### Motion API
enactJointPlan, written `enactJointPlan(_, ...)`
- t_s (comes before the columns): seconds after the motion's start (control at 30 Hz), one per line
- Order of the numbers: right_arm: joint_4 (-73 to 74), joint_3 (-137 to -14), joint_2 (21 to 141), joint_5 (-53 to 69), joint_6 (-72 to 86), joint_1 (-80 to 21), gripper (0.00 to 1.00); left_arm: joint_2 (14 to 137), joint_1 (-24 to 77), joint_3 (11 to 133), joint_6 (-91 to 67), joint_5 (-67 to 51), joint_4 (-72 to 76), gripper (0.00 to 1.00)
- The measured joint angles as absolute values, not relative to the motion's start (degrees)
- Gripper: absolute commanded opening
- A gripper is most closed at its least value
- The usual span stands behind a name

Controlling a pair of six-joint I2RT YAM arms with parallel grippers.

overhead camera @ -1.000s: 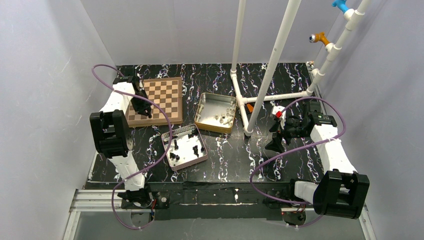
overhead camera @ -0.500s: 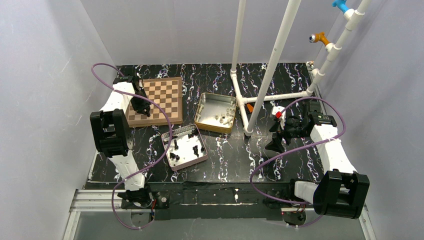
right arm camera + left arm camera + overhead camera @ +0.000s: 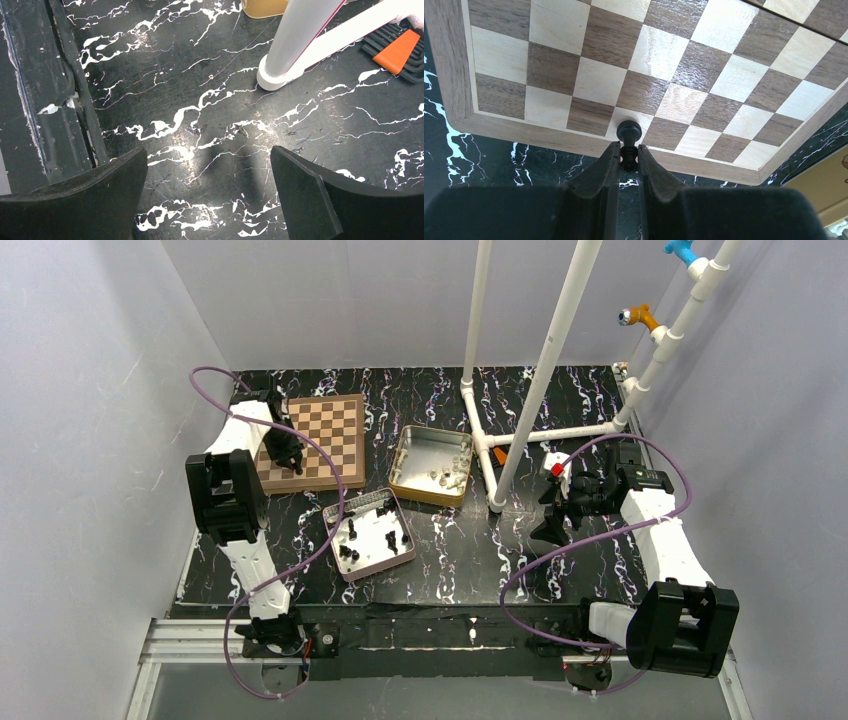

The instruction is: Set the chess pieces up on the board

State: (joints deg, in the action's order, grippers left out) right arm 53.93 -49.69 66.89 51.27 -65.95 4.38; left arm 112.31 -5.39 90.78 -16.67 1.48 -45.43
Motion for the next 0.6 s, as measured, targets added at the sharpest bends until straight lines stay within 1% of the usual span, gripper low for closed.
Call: enactJointPlan(0.6, 53.74, -48.95, 66.87, 51.16, -65.71, 4.38, 1.0, 112.31, -5.39, 91.9, -16.69, 1.5, -47.16, 0.0)
